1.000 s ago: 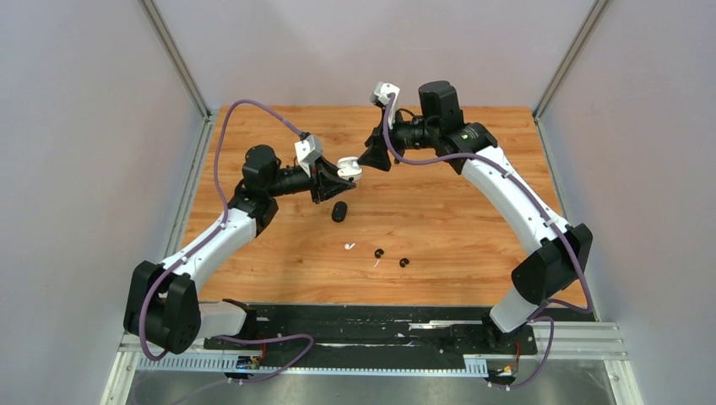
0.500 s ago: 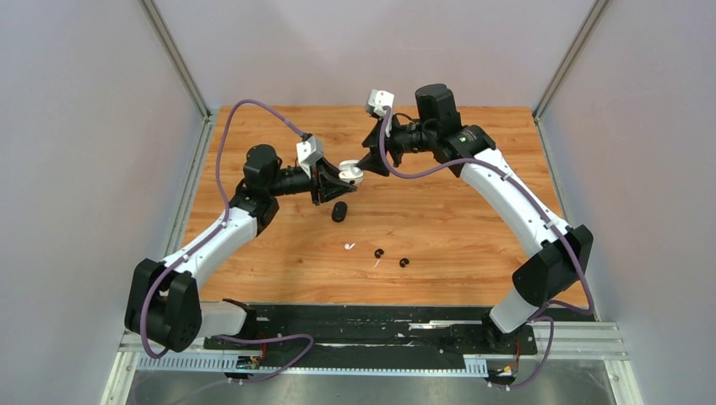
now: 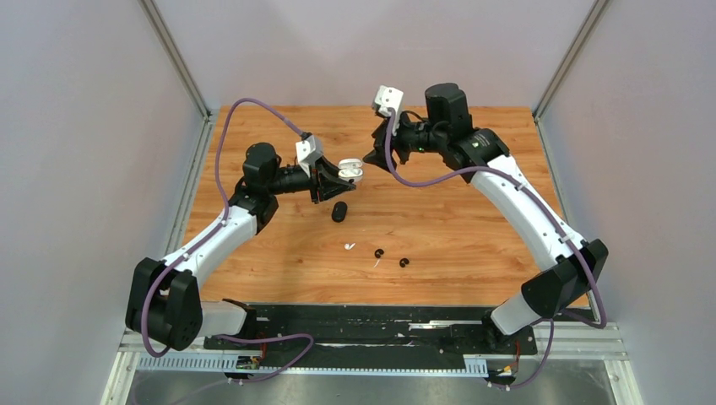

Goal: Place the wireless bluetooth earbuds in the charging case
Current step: Adjust the charging case.

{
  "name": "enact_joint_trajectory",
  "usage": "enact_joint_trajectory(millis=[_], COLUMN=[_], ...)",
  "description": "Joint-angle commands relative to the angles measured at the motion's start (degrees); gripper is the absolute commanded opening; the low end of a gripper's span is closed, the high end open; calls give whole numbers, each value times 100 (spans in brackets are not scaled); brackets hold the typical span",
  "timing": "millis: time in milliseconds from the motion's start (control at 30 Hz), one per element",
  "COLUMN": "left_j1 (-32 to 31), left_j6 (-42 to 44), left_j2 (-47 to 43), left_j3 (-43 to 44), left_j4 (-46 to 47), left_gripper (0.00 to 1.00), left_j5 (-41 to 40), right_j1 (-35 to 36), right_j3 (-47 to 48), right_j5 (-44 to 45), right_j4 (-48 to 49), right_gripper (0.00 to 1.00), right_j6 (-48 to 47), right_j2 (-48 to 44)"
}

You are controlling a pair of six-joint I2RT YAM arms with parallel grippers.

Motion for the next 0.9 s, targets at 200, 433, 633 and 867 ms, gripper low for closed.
enact_joint_trajectory(millis=[200, 433, 633, 867], left_j1=[29, 25, 21, 21], left_j6=[240, 453, 552, 696], left_j2=[-138, -217, -258, -258], left_j3=[223, 248, 288, 297], left_j4=[61, -71, -184, -207], left_gripper=[0, 0, 0, 0], left_j5=[255, 379, 411, 428], right_j1=[-236, -248, -248, -242], right_j3=[103, 250, 357, 335], right_j5=[-1629, -2355, -2603, -2599], right_j4=[137, 84, 18, 19], right_gripper=[50, 43, 37, 25], right_j6=[771, 938, 942, 903], right_j2=[-237, 226, 453, 557])
